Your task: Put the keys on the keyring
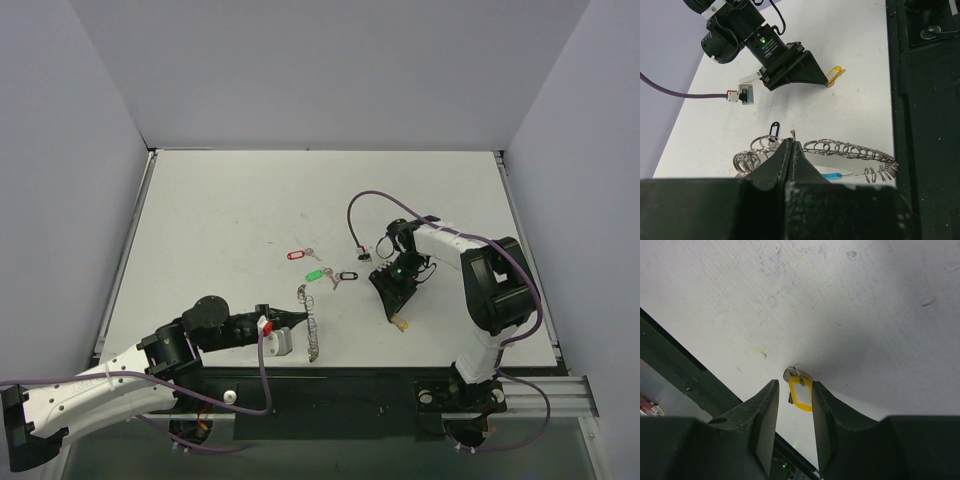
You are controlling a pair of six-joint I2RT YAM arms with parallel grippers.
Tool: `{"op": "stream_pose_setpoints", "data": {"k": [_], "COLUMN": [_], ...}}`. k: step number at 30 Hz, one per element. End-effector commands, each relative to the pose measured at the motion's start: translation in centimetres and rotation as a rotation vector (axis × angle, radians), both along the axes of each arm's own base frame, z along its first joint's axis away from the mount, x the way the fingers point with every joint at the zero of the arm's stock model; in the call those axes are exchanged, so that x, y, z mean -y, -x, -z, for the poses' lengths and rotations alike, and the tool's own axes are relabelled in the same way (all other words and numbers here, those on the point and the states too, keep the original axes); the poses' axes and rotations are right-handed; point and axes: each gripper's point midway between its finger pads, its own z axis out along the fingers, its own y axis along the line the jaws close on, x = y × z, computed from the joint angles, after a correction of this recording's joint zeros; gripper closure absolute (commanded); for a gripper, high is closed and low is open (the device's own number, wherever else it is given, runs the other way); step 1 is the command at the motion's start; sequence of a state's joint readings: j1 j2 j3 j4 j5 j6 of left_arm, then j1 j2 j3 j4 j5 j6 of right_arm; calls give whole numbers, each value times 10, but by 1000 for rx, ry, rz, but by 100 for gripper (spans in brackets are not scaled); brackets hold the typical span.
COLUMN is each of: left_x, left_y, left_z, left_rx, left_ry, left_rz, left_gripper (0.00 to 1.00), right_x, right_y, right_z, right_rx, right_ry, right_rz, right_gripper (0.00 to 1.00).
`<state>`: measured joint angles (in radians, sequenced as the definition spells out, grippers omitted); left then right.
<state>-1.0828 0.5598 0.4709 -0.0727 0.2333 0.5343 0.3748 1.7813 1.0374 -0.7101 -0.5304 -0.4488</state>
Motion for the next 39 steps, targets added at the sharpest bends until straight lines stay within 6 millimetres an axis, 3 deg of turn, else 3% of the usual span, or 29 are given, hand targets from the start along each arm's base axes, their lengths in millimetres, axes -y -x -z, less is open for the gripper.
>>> {"op": "stream_pose_setpoints", "data": {"k": [1,24,39], "left_x": [3,3,3], "left_y": [0,-1,-1], "left_z": [-22,-21,-21], "left_rx": [30,26,24], "left_ry": [62,60,59], "left_rz": [11,7,7], "left_gripper": [100,100,100], "right_x": [0,-2,-6], "right_y": [5,9,10], "right_z": [-5,-5,-9], "right_rx": [-39,-71,-74], "right_ry": [10,9,-14], "right_rz": [-17,-44,-49], "right_gripper": [72,86,86]}}
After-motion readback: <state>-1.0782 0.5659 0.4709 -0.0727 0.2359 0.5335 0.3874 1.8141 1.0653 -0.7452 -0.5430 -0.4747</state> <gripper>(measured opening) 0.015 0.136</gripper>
